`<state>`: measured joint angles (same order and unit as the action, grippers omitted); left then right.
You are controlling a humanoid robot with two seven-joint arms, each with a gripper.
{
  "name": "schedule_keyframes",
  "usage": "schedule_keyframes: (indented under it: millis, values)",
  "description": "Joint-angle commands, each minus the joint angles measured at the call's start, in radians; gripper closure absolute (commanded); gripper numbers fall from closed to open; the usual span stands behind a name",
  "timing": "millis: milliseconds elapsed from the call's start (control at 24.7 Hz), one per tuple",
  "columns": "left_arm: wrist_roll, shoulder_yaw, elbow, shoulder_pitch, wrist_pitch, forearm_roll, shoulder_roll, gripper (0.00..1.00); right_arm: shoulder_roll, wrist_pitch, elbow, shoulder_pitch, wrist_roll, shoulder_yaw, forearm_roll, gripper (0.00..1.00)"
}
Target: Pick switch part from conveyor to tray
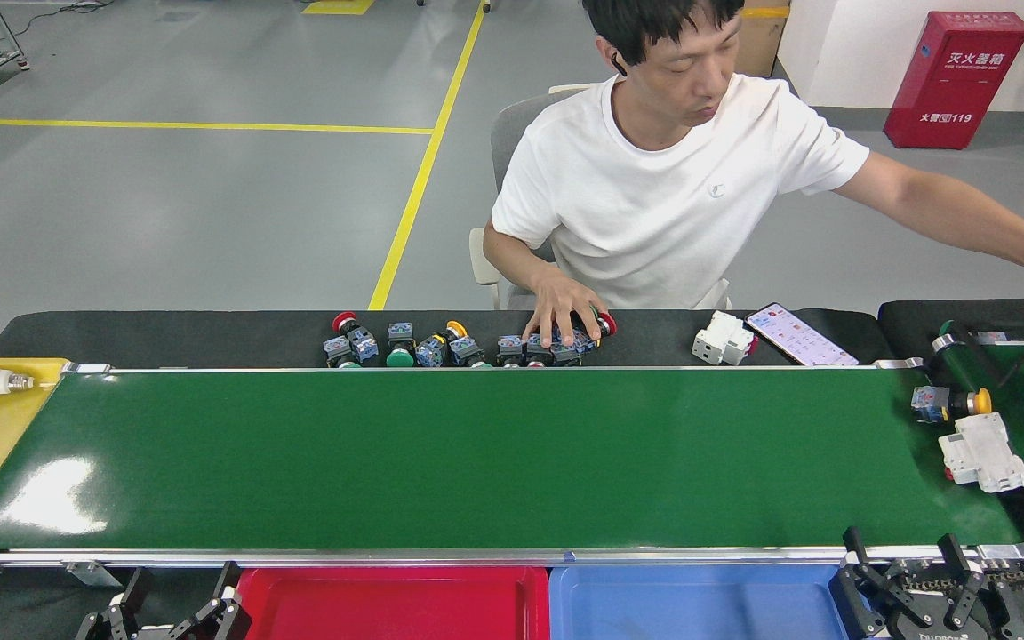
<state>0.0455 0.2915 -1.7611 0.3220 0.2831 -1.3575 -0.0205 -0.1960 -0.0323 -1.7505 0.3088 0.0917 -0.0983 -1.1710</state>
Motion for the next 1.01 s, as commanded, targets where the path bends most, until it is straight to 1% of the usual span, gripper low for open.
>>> schedule_keyframes:
  millis: [0, 202, 283, 364, 445, 526, 607, 688, 768, 849, 971]
  values:
    - [-0.009, 0.003, -0.014, -0.006, 0.001, 0.003, 0.002, 0.0, -0.003, 0.0, -0.011, -0.007, -0.003, -0.006, 0.002, 0.0]
    - [-0.009, 0.005, -0.014, -0.008, 0.001, 0.003, 0.002, 0.0, -0.014, 0.002, 0.016, -0.011, -0.006, -0.009, 0.004, 0.0]
    - [-0.009, 0.005, -0.014, -0.009, -0.001, 0.003, 0.002, 0.0, -0.033, 0.003, 0.031, -0.013, -0.012, -0.009, 0.005, 0.0]
    - [-0.009, 0.005, -0.014, -0.009, -0.005, 0.001, 0.002, 0.0, -0.051, 0.017, 0.039, -0.017, -0.044, -0.018, 0.028, 0.0]
    - [-0.009, 0.005, -0.014, -0.011, -0.005, 0.001, 0.002, 0.0, -0.071, 0.057, 0.037, -0.019, -0.105, -0.06, 0.085, 0.0]
    - [-0.009, 0.003, -0.014, -0.011, -0.005, 0.001, 0.002, 0.0, -0.083, 0.094, 0.039, -0.02, -0.138, -0.113, 0.123, 0.0]
    - [-0.009, 0.002, -0.014, -0.014, -0.004, 0.001, 0.002, 0.0, -0.085, 0.12, 0.052, -0.037, -0.161, -0.147, 0.139, 0.0]
    - [-0.009, 0.0, -0.014, -0.017, -0.002, 0.001, 0.002, 0.0, -0.086, 0.121, 0.095, -0.065, -0.179, -0.147, 0.14, 0.0]
    - [-0.009, 0.002, -0.014, -0.017, -0.002, 0.001, 0.001, 0.0, -0.086, 0.115, 0.155, -0.141, -0.184, -0.146, 0.134, 0.0]
    - [-0.009, 0.003, -0.014, -0.018, -0.002, 0.001, -0.001, 0.0, -0.082, 0.112, 0.21, -0.198, -0.184, -0.136, 0.125, 0.01]
    - [-0.009, 0.003, -0.014, -0.02, -0.002, 0.001, -0.003, 0.0, -0.071, 0.107, 0.261, -0.257, -0.184, -0.089, 0.122, 0.02]
